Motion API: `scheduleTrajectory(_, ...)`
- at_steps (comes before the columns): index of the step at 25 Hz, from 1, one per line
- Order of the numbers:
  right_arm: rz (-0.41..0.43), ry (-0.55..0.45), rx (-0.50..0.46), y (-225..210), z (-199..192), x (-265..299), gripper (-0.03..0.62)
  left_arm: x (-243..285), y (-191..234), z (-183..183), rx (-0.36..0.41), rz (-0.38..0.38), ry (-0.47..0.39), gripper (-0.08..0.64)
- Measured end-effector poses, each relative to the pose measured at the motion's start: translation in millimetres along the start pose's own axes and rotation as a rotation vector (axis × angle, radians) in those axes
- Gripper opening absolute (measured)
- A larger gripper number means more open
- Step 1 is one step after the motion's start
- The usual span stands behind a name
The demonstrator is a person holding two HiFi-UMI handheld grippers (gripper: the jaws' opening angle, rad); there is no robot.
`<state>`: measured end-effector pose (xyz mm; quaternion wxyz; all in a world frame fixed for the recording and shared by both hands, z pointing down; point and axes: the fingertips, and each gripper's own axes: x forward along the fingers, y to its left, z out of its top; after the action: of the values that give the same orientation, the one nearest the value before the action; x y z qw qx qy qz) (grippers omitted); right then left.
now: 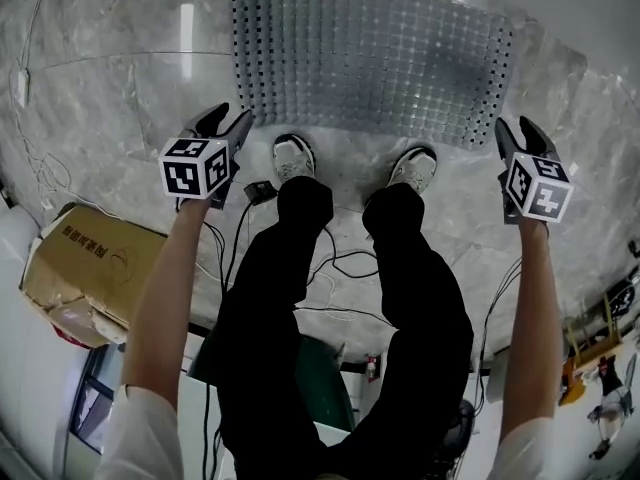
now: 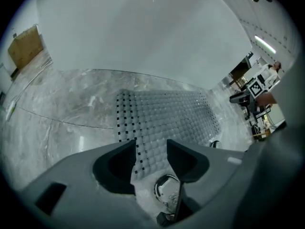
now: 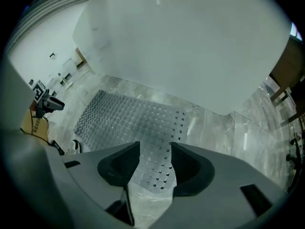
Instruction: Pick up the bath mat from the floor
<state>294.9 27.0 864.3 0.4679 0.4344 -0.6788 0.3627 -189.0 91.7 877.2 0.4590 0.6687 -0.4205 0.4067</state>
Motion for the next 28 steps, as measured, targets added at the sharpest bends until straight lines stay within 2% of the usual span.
scheduleTrajectory(4, -0.018, 0.064, -0.034, -25, -25, 41, 0.176, 37, 37, -19, -0.008, 0.071, 0.048, 0.245)
scheduleTrajectory(10, -0.064, 0.103, -0.006, -60, -58, 103, 0.176, 85, 99, -33, -0.142, 0.167, 0.028, 0.242)
scheduleTrajectory(13, -0.052, 0.119, 0.024, -62, -72, 123, 0.202, 100, 117, -42, -0.122, 0.197, 0.066, 0.244)
scheduleTrajectory(18, -0.042, 0.141, 0.024, -62, -86, 144, 0.233, 122, 124, -52, -0.061, 0.192, 0.120, 0.244)
scheduleTrajectory(23, -0.042, 0.161, 0.027, -64, -92, 153, 0.241, 128, 126, -55, -0.083, 0.156, 0.099, 0.242)
scheduleTrajectory(28, -0.009, 0.149, 0.019, -63, -90, 155, 0.241, 137, 121, -56, -0.074, 0.098, 0.096, 0.181)
